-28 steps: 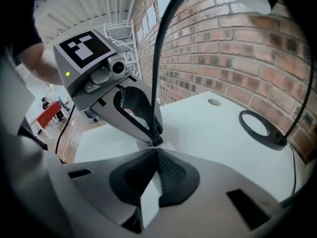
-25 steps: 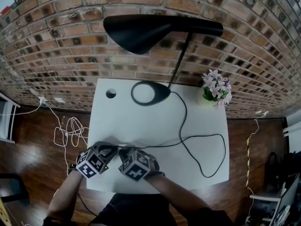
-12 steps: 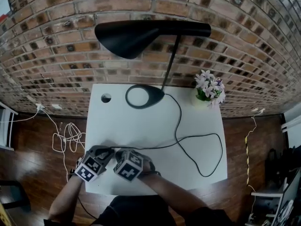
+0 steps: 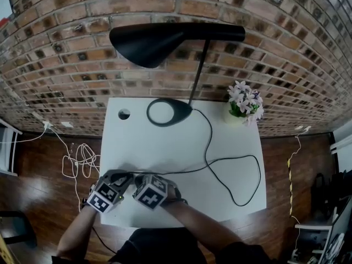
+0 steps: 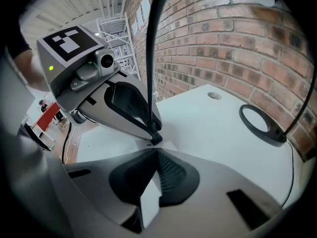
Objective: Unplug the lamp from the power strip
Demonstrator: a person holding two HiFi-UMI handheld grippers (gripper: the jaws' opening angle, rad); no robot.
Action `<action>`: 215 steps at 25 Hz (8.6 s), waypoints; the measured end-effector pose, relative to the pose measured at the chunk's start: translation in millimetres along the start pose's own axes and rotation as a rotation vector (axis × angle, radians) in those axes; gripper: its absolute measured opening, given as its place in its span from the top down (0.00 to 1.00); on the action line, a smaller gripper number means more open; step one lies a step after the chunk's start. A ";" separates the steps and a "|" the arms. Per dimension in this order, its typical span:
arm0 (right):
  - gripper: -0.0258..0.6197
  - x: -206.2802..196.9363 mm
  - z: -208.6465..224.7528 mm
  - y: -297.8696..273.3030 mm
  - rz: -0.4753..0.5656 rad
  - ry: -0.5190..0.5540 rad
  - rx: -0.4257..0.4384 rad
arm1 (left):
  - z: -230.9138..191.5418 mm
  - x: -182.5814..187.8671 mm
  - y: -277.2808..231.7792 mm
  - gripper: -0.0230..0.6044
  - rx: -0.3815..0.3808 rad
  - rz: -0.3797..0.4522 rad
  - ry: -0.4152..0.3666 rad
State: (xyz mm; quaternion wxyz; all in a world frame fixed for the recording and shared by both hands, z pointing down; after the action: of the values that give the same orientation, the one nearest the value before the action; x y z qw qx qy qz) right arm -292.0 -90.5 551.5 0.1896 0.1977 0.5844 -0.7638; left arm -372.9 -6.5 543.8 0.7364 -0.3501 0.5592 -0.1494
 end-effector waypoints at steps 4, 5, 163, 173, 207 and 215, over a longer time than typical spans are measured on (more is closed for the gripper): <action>0.96 1.1 2.5 0.1 0.000 0.001 0.005 | -15.1 39.8 16.1 0.86 0.004 0.204 0.053; 0.96 0.8 3.0 0.3 0.003 -0.002 0.005 | -18.0 56.3 16.5 0.86 0.008 0.211 -0.013; 0.96 -54.6 16.9 138.9 -0.104 -0.262 0.081 | -74.7 -4.4 52.5 0.97 0.206 0.153 0.466; 0.96 -84.9 32.7 185.0 0.080 -0.125 0.076 | 5.5 71.5 60.6 0.97 0.323 0.264 0.425; 0.96 -65.5 -1.1 196.0 0.667 0.043 0.539 | 130.2 91.0 159.2 0.97 0.808 0.158 0.183; 0.96 -51.6 -28.4 171.8 0.599 -0.006 0.509 | 145.7 75.0 181.7 0.96 0.896 0.074 0.168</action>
State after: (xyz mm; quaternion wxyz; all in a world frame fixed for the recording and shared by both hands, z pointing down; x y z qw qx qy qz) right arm -156.5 -102.0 431.2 0.3506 0.3980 0.2921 -0.7958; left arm -244.1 127.5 384.7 0.7722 0.0365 0.5094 -0.3780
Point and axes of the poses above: the fingertips, and each gripper's own axes: y backward along the fingers, z to its right, x out of its top, the point moved 10 cm from there along y, backward along the fingers, and after that the axes turned 13 degrees about -y, right-handed, at the moved point
